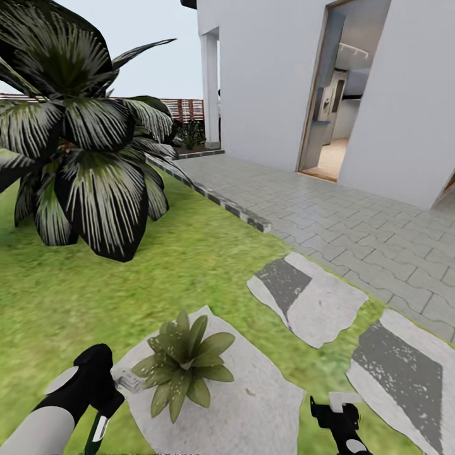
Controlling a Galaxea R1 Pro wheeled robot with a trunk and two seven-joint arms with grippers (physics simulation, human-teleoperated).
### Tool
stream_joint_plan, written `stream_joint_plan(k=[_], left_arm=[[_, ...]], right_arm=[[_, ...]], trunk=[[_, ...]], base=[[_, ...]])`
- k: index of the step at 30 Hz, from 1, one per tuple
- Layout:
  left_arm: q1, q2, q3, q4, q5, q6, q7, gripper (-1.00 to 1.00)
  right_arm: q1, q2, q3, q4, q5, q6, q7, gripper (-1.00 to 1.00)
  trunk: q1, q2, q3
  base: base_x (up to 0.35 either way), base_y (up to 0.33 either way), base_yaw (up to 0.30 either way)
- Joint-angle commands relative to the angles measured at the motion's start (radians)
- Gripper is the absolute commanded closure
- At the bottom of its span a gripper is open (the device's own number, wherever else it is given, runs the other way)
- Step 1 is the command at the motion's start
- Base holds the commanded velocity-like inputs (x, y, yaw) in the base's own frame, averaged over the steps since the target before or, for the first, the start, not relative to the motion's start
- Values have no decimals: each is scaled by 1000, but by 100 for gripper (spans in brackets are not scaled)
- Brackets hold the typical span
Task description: Pick up the pesticide atomizer in the garden and spray insectifuge to fully cover both potted plants in the garden.
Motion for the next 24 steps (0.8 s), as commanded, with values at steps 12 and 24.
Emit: stream_joint_plan(k=[12,24], left_arm=[[1,-2,5,-4,-6,5,0,100],[1,-3,7,-5,-5,6,0,100]], right_arm=[[0,0,9,-1,-9,-3,-2,-100],[0,1,9,-1,-9,-3,-2,-100]], trunk=[[0,0,-1],[0,0,-1]], base=[[-29,-18,50],[-73,-227,118]])
